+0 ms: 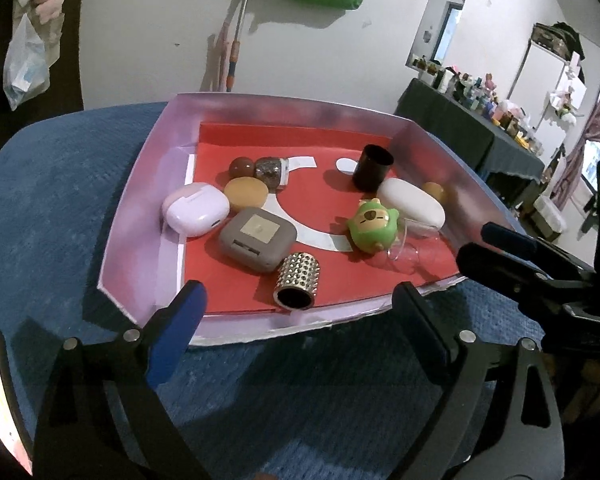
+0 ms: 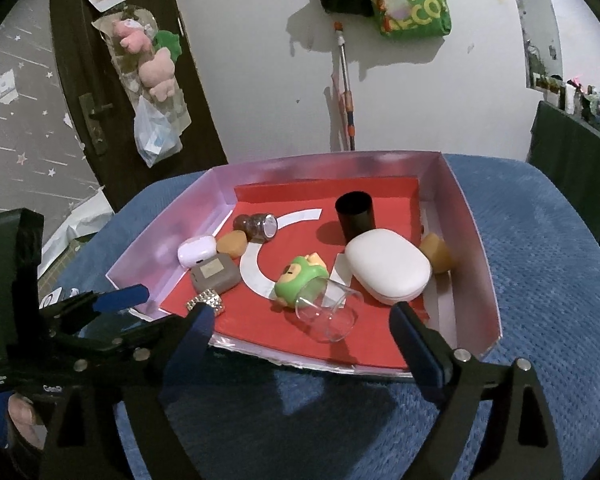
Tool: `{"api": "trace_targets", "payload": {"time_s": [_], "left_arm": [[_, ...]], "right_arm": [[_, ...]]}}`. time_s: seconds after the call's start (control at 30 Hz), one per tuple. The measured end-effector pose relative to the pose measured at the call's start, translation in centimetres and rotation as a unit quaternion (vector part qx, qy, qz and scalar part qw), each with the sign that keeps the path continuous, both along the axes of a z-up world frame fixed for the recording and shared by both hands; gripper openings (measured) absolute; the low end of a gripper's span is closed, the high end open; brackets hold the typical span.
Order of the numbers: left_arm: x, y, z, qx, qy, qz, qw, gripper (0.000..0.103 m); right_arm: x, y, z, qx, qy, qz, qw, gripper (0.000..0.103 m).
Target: Organize rigid objects
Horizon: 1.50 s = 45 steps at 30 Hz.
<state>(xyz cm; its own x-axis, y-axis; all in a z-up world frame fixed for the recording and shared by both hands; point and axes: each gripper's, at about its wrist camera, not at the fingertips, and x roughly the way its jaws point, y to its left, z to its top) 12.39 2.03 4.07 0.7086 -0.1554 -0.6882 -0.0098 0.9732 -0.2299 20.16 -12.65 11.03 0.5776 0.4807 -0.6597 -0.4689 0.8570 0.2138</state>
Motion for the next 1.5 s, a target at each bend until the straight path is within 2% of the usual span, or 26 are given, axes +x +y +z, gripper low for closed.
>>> {"api": "trace_targets", "payload": {"time_s": [0.13, 0.23, 0.43, 0.67, 0.9, 1.37, 1.5], "left_arm": [[-0.8, -0.1, 0.4, 0.009, -0.011, 0.004, 0.9999, 0.096], [-1.3, -0.4, 0.6, 0.03, -0.022, 0.012, 0.9992, 0.103], [-1.3, -0.4, -0.4, 0.051, -0.018, 0.026, 0.9982, 0.103], [-0.6, 0.2, -1.2, 0.052, -0.011, 0.043, 0.9976, 0.103], [-0.3, 0.9, -1.6, 0.025, -0.001, 0.041, 0.9989, 0.103], [-0.4, 0.8, -1.6, 0.028, -0.002, 0.041, 0.9988, 0.103], [-0.6, 0.5, -1.4, 0.041, -0.002, 0.041, 0.9983, 0.103]], "right_arm": [[-0.8, -0.2, 0.0, -0.001, -0.015, -0.019, 1.0, 0.102], [-1.3, -0.3, -0.1, -0.005, -0.031, -0.039, 0.999, 0.103], [-2.4, -0.1, -0.7, -0.03, -0.06, -0.067, 0.996, 0.103], [-2.0, 0.4, -1.9, -0.042, -0.052, -0.07, 0.995, 0.103], [-1.8, 0.5, -2.2, -0.047, -0.047, -0.068, 0.996, 0.103], [-1.9, 0.5, -2.4, -0.045, -0.045, -0.068, 0.996, 0.103], [-2.0, 0.2, -2.1, -0.03, -0.045, -0.068, 0.996, 0.103]]}}
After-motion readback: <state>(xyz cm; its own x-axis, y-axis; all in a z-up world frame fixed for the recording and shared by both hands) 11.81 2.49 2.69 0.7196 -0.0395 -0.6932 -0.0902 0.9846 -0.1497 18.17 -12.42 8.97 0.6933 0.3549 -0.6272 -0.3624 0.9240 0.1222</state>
